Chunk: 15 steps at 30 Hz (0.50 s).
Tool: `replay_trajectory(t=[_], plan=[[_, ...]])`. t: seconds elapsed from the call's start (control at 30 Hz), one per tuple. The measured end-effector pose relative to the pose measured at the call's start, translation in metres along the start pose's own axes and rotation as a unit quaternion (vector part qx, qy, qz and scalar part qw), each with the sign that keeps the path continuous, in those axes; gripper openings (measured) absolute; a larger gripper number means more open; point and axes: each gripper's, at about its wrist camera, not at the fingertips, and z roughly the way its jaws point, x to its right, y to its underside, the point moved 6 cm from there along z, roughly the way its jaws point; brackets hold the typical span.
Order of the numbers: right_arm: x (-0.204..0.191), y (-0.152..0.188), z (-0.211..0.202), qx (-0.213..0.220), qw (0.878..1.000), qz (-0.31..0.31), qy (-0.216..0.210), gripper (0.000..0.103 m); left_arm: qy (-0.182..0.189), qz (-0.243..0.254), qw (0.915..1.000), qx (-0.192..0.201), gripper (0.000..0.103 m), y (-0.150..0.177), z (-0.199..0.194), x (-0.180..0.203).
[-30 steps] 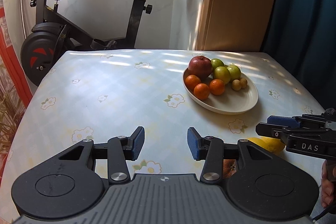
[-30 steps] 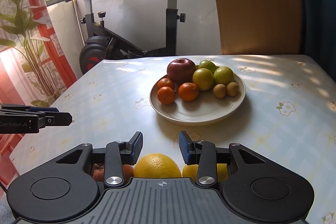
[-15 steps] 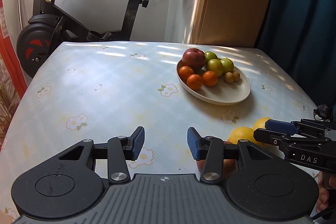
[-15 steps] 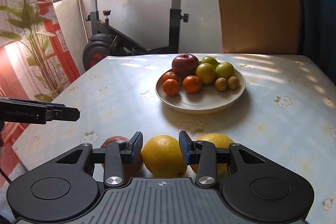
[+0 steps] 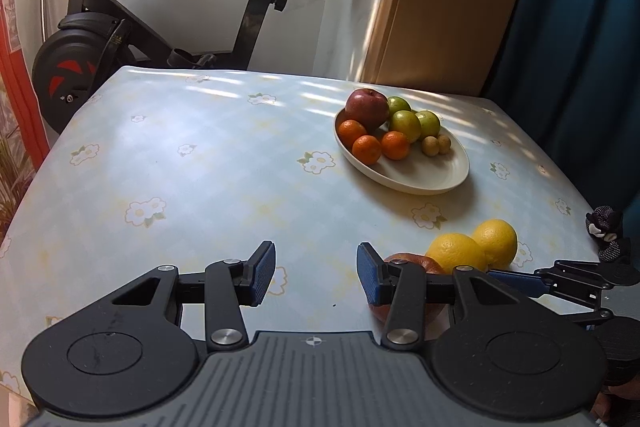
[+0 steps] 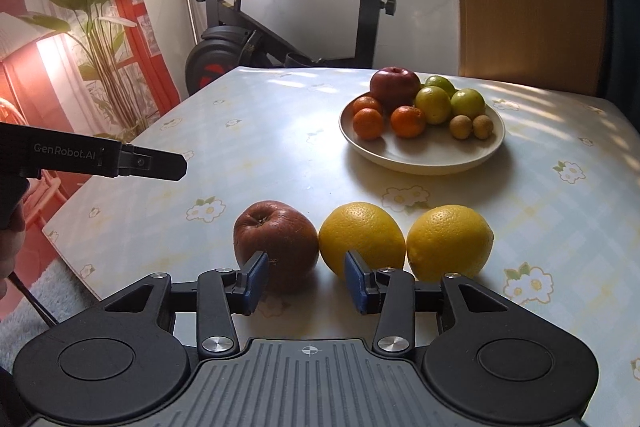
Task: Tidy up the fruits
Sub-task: 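Close both grippers on the dull red apple from two sides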
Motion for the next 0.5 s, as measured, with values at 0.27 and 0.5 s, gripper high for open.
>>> replay_trajectory(t=[0.27, 0.5], plan=[[-0.004, 0.012, 0.016, -0.030, 0.999, 0.004, -0.016, 0.039, 0.014, -0.010, 0.9998, -0.009, 0.047, 0.006, 0.007, -0.001], [-0.004, 0.017, 0.029, -0.043, 0.999, 0.000, -0.018, 0.039, 0.054, -0.020, 0.9982, -0.017, 0.046, 0.002, 0.021, 0.004]])
